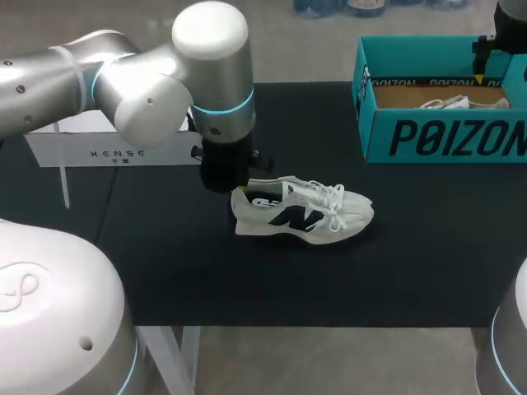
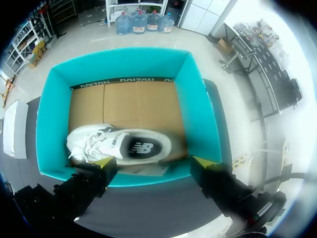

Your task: Take the shoe out of the shoebox, open the shoe tongue, remove and reinsert the insole, then place the shoe into the shoebox

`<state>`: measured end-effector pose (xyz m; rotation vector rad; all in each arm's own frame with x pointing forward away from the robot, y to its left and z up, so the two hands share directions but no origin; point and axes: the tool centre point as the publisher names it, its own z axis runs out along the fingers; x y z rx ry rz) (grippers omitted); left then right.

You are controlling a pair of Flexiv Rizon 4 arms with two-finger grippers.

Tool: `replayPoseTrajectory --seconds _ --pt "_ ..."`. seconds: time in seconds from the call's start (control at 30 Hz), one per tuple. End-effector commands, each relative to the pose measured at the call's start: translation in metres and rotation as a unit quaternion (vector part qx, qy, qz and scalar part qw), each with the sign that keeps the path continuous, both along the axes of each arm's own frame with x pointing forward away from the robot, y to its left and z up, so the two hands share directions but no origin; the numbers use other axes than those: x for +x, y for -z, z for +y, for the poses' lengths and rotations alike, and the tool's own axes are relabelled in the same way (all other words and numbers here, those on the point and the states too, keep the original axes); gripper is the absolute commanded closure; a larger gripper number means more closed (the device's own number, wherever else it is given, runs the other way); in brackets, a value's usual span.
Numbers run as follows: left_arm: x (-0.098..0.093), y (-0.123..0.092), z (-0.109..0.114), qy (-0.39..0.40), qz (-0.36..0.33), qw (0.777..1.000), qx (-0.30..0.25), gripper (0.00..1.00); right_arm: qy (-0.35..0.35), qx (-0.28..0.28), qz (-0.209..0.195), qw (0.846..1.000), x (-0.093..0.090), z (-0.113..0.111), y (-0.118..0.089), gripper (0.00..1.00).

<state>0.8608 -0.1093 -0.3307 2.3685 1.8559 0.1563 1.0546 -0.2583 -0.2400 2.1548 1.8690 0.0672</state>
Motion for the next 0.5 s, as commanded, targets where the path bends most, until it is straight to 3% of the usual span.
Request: replayPoseTrajectory --seconds 0.03,0.37,0.4,0.43,0.47,0.5 --pt "0.000 0.013 0.001 -0.006 -0.003 1.000 -0.006 1.00 0.000 -0.001 -0.001 1.000 -0.001 0.000 0.000 0.00" --pt "-0.001 0.031 0.002 -0.009 -0.006 1.000 0.002 1.00 0.000 -0.001 -0.001 1.000 -0.001 0.000 0.000 0.00" --pt "-0.002 0.031 0.002 -0.010 -0.006 1.000 0.002 0.87 0.000 -0.001 -0.001 1.000 -0.001 0.000 0.000 0.00" --pt "-0.002 0.031 0.002 -0.010 -0.006 1.000 0.002 0.48 0.000 -0.001 -0.001 1.000 -0.001 0.000 0.000 0.00" --pt "-0.002 0.029 0.003 -0.013 -0.009 1.000 0.003 0.00 0.000 -0.001 -0.001 1.000 -0.001 0.000 0.000 0.00" --pt "-0.002 0.027 0.004 -0.017 -0.012 1.000 0.003 0.00 0.000 -0.001 -0.001 1.000 -0.001 0.000 0.000 0.00"
